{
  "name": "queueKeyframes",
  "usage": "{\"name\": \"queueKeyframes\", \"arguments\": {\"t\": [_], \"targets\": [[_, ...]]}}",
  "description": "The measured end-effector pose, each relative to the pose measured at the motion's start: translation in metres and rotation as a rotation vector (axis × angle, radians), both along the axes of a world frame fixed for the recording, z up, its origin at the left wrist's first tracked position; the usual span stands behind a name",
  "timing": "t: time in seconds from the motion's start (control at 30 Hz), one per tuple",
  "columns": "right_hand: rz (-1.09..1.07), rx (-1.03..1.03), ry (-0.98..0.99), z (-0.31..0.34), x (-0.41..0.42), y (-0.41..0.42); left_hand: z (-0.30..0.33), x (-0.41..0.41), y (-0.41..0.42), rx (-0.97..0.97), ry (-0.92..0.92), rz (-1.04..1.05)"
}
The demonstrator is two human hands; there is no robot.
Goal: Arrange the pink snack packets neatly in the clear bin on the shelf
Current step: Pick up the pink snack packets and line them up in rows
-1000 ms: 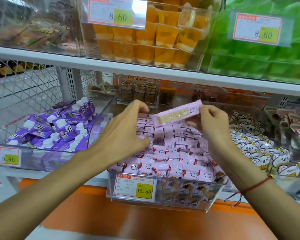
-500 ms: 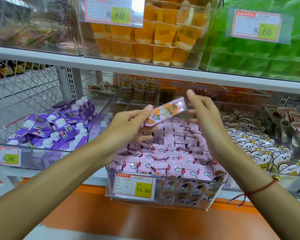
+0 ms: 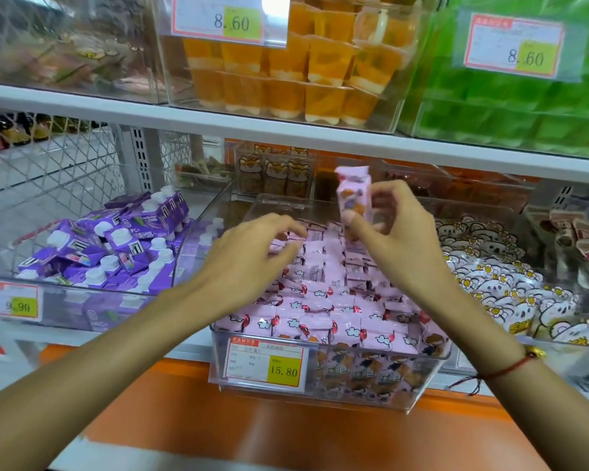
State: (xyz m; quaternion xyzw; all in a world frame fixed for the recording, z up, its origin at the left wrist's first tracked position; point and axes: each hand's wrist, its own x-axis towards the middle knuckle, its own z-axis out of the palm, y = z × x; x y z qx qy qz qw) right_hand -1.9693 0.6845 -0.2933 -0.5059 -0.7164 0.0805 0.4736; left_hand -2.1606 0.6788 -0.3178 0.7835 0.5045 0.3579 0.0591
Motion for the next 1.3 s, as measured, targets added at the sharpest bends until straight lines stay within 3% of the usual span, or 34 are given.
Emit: {"name": "queueKeyframes", "arguments": {"t": [0.1,0.2,0.37,0.57,0.7,1.03,1.2,1.3], "targets": [[0.050,-0.229,0.398,-0.007,-0.004,0.010,-0.010,0.000,0.005,0.006,0.417,0.083],[0.136,-0.391,0.632,-0.018,-0.014,0.013,-0.014,0.001,0.009,0.008,0.587,0.143],[0.147,-0.362,0.310,-0.027,-0.017,0.013,-0.012,0.003,0.011,-0.066,0.618,0.133],[0.306,-0.280,-0.097,-0.010,0.002,0.007,-0.010,0.002,0.011,-0.141,0.618,0.139],[0.075,-0.067,-0.536,-0.022,-0.007,0.009,-0.008,0.004,0.009,-0.089,0.509,0.157],[0.246,-0.442,-0.656,-0.024,-0.004,0.021,-0.008,0.007,0.001,-0.014,0.347,0.095],[-0.001,-0.213,-0.373,-0.014,0.012,0.023,-0.011,0.009,-0.002,-0.070,0.331,-0.062],[-0.022,-0.198,-0.421,-0.016,0.013,0.021,-0.018,0.012,-0.004,-0.140,0.423,-0.158]]}}
